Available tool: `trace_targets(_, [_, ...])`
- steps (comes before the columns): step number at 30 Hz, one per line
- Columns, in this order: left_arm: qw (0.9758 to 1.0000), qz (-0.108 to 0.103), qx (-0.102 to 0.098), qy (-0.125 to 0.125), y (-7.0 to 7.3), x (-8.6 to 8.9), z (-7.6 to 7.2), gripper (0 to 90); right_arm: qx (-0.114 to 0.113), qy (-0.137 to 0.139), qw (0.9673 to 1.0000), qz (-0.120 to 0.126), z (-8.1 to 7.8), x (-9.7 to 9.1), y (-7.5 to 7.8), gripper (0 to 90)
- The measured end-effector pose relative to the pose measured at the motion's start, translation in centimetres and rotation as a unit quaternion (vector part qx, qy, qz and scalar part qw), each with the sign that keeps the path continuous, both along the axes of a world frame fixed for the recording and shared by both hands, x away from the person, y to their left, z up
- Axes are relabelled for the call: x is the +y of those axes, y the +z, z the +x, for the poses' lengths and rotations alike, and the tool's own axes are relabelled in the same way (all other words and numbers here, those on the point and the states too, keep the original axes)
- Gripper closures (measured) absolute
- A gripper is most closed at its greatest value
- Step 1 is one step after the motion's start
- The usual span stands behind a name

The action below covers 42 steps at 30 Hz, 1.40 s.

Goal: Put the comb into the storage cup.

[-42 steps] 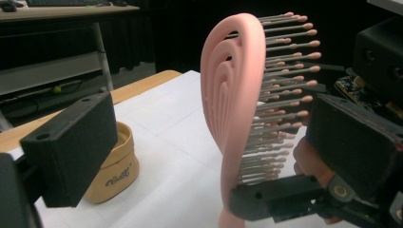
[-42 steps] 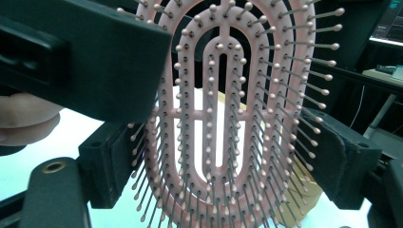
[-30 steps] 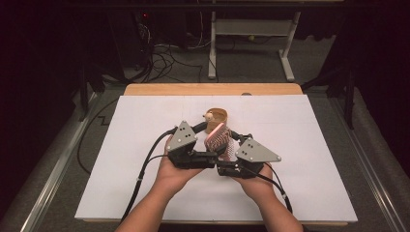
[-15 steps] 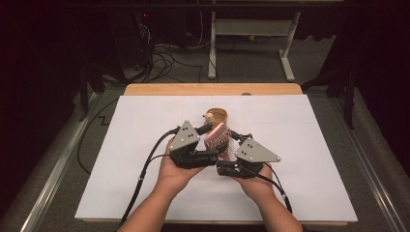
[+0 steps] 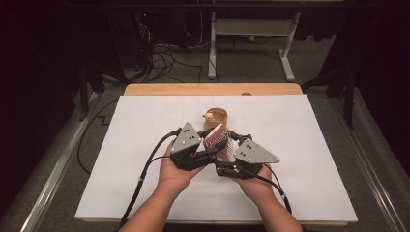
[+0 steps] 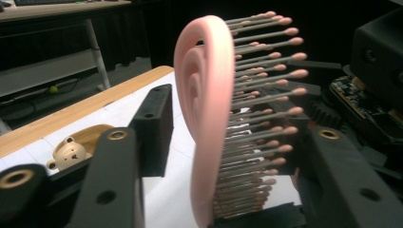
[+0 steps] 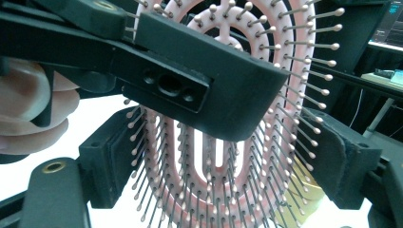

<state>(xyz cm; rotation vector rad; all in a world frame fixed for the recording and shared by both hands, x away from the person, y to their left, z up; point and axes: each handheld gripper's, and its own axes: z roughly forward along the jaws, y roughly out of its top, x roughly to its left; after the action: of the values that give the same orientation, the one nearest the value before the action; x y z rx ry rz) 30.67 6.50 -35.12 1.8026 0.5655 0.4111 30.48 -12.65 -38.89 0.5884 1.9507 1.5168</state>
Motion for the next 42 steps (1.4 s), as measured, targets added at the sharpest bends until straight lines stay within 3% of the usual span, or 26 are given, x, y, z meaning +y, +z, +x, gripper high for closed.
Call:
trace_targets(2, [1.0000, 0.003, -0.002, 0.002, 0.04, -0.11, -0.10, 59.5, 0.001, -0.001, 1.0000, -0.001, 0.03, 0.01, -0.03, 19.7])
trace_targets(25, [0.9997, 0.016, -0.006, 0.019, 0.47, -0.68, -0.28, 63.3, 0.005, -0.006, 0.9999, 0.010, 0.15, -0.20, 0.04, 21.3])
trace_targets(42, [0.9996, 0.003, -0.011, 0.025, 0.86, -0.20, -0.40, 63.4, 0.024, -0.001, 0.9997, 0.003, 0.49, -0.06, -0.47, 15.4])
